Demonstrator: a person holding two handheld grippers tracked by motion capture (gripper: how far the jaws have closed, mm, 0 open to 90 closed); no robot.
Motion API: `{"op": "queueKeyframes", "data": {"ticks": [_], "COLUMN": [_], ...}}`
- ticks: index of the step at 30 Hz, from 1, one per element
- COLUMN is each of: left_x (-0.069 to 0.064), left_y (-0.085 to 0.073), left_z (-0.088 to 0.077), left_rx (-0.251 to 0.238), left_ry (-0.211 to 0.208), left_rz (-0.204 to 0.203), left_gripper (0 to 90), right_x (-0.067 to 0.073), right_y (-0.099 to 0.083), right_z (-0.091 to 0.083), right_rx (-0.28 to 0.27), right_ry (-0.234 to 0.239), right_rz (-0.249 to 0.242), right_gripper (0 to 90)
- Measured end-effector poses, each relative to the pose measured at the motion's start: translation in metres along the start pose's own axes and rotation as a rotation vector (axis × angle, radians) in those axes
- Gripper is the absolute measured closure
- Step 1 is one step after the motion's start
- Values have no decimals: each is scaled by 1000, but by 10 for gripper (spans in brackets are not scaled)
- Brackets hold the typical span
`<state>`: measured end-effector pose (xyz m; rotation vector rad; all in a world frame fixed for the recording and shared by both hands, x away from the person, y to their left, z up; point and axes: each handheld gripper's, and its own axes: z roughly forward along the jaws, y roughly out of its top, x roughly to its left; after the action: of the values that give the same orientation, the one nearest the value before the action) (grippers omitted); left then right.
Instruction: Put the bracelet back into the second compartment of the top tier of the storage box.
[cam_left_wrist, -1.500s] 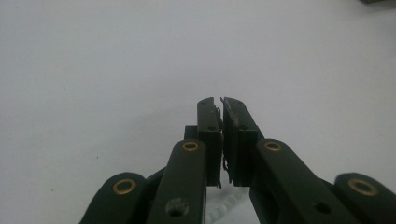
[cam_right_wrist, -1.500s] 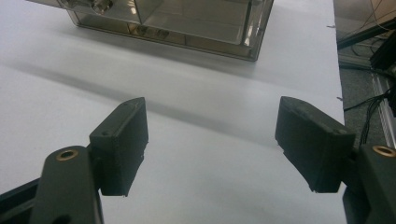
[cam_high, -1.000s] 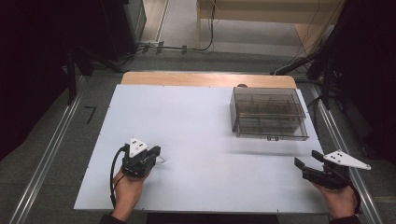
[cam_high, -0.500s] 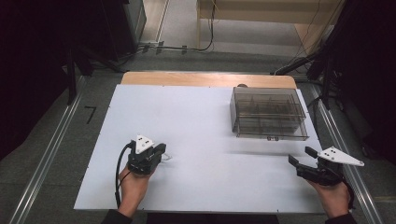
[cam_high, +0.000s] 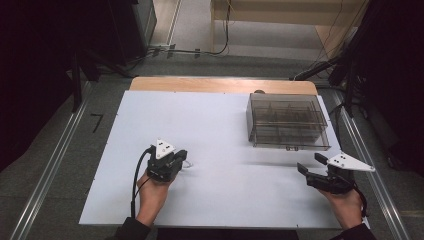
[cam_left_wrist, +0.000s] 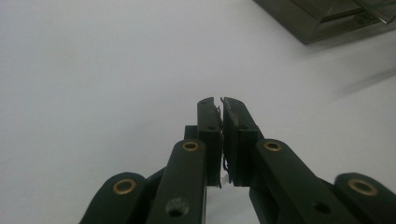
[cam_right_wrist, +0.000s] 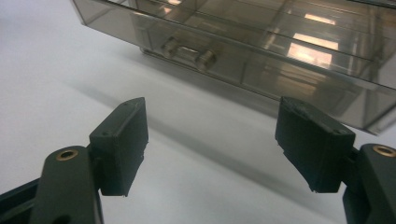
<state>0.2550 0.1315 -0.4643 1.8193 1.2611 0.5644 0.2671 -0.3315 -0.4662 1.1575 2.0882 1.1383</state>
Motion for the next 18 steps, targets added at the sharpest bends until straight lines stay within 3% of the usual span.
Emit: {"op": "queueKeyframes", "data": {"ticks": [18], "left_x": [-19], "left_y": [14], "left_z": [18], "left_rx": [-12], "left_ry": [-47], "left_rz": [25], "left_gripper": [869], "right_x": [23], "right_y": [14], "right_z": [19], "right_rx": [1], "right_ry": [54], "right_rz": [-42], "right_gripper": [246]}}
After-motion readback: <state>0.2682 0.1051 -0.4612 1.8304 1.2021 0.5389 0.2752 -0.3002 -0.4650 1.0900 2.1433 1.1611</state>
